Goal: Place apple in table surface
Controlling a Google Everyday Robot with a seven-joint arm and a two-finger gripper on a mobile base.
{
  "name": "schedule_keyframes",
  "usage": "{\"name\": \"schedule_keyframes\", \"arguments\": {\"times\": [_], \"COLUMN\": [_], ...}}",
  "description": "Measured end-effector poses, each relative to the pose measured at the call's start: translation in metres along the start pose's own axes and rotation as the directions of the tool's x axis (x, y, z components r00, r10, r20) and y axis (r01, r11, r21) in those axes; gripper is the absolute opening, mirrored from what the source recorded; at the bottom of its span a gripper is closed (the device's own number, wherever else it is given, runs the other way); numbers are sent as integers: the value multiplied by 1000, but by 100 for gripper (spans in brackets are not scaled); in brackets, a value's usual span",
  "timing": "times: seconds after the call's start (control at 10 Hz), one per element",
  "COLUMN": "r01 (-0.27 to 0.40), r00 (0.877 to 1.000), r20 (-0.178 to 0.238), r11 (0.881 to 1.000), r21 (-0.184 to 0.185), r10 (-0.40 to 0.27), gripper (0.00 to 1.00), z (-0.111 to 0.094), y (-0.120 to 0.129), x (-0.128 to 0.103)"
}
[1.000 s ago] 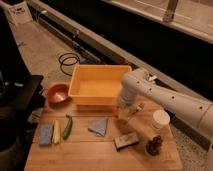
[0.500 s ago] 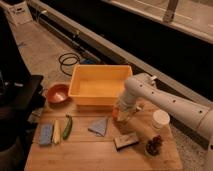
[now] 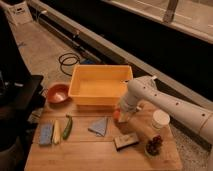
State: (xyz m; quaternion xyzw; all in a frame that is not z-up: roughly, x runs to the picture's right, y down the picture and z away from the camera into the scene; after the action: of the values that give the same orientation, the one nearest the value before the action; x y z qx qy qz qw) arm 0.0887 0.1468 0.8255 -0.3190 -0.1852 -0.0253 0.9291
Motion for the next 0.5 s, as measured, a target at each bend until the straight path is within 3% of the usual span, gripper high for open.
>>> {"name": "schedule_keyframes", "arguments": {"times": [0.5], "r01": [-4], "r00": [1000], "r20": [-2], "r11": [1000], "r21": [0], "r10": [4], "gripper": [70], "z": [-1], "y": [1], "x": [1]}}
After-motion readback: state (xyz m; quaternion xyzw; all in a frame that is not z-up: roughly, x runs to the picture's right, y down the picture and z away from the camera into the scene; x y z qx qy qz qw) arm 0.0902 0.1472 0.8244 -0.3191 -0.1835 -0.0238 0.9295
